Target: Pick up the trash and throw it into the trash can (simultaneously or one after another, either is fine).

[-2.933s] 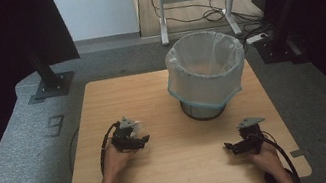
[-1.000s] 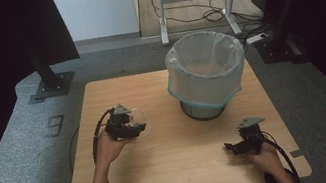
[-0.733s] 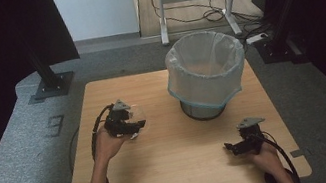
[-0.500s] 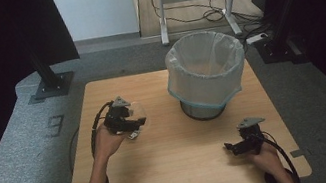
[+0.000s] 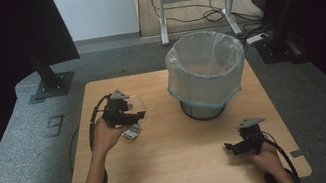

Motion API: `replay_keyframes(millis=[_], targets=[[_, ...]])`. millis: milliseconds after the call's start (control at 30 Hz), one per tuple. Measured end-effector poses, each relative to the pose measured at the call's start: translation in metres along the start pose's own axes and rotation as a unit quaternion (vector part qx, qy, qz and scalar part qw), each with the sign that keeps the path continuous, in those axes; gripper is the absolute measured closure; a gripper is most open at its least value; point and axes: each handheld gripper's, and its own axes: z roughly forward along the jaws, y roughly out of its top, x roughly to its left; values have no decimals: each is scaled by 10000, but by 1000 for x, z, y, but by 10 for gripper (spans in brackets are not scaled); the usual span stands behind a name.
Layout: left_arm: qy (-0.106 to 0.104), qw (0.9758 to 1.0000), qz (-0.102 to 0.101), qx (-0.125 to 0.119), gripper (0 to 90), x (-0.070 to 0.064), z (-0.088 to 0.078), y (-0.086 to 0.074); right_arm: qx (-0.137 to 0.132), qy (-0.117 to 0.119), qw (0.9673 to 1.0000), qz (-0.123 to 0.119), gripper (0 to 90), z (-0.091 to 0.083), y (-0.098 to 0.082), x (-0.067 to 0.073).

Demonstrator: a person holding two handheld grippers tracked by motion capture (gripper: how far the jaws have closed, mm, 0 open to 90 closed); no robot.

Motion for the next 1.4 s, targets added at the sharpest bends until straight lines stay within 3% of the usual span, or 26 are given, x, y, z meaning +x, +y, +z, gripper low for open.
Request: replay_keyframes(millis=[400,1033,1400], targets=[[-8,10000,8,-9,381,2,-10,19,-10,-2,10000,3,0,0,0,0],[-132,9998,-16,-146,385,0,-30,64,-2,1,10000,-4,0,0,0,0],[-84,9997,83,-214,385,-3,-48,91,-5,5,10000,2,0,0,0,0]])
